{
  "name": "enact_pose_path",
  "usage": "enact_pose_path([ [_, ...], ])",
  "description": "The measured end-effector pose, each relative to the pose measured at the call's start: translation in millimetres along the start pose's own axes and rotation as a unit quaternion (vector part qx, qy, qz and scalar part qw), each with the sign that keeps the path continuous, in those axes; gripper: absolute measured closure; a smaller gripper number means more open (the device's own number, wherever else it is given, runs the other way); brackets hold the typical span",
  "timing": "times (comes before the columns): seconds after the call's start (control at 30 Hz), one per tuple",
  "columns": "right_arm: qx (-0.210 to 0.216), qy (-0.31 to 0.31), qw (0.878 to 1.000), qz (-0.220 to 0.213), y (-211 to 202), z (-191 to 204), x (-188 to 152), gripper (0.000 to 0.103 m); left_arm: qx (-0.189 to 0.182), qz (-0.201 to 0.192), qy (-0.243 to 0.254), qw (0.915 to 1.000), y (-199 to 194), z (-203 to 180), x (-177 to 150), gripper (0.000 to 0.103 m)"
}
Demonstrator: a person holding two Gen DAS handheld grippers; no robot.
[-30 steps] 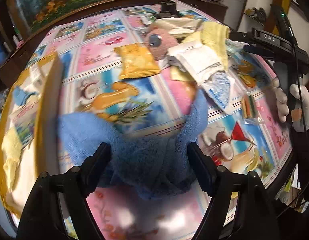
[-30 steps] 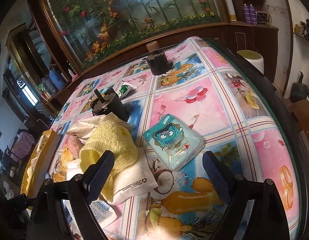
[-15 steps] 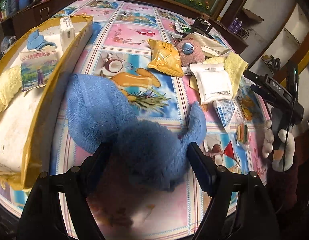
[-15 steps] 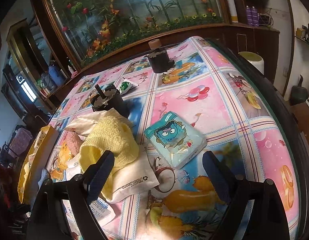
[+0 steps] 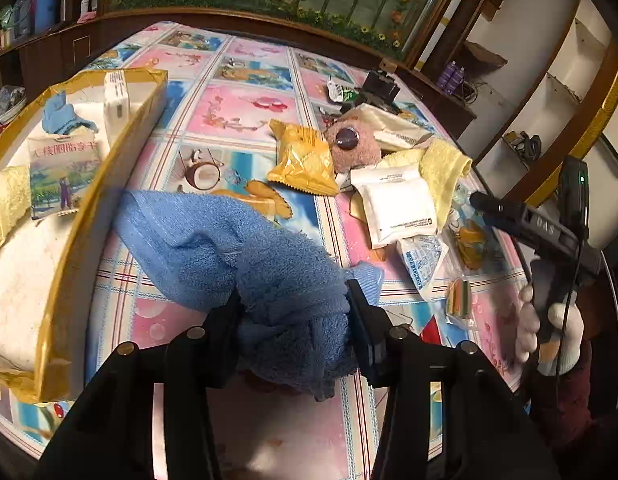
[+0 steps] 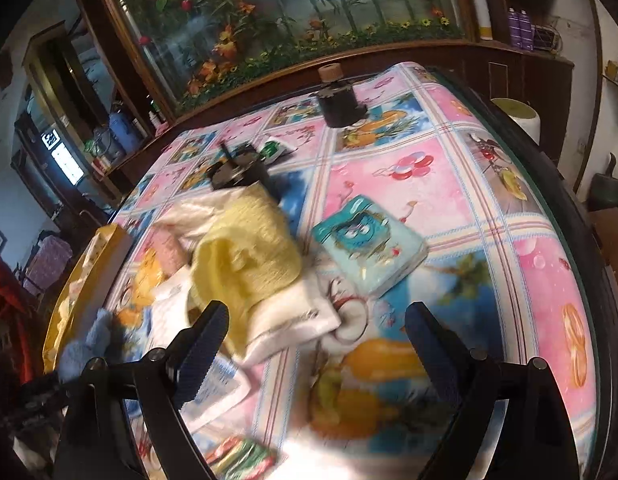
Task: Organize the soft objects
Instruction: 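Grasp the blue towel with the left tool while the right tool reaches for the coloured-stick bag, then carry the blue towel and coloured-stick bag into the tray and release both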
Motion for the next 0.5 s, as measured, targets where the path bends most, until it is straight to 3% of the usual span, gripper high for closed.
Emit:
enact_pose_path([
  [0.2, -0.013, -0.059, 0.995, 0.073, -11, 47, -55, 0.012, -0.020, -0.045, 0.001, 0.9988, -27, 3, 4, 0.058],
  [0.3, -0.034, -0.067, 0.993, 0.086, -2, 63, -65, 0.019, -0.021, -0.060, 0.002, 0.9980, -40, 5, 3, 0.058],
  [0.4, -0.074, -0.073, 0.991, 0.087, 14, 70, -68, 0.035, -0.014, -0.074, -0.001, 0.9972, -55, 15, 1, 0.058],
  [0.43, -0.092, -0.082, 0.989, 0.083, 16, 72, -69, 0.048, -0.011, -0.078, -0.005, 0.9969, -60, 19, 0, 0.058],
  [0.47, -0.112, -0.093, 0.987, 0.075, 16, 74, -70, 0.071, -0.006, -0.083, -0.009, 0.9965, -66, 26, -1, 0.058],
  [0.5, -0.108, -0.094, 0.987, 0.071, 14, 74, -70, 0.084, -0.002, -0.088, -0.014, 0.9960, -72, 33, -2, 0.058],
])
Point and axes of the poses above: each gripper's, at about its wrist camera, not at the fingertips, and y roughly the way its jaws point, z to its left, x to its top, the point moved 3 cm from there along y, roughly the way its jaws point, and after that the axes turned 1 degree about y, right-handed, at the moved point
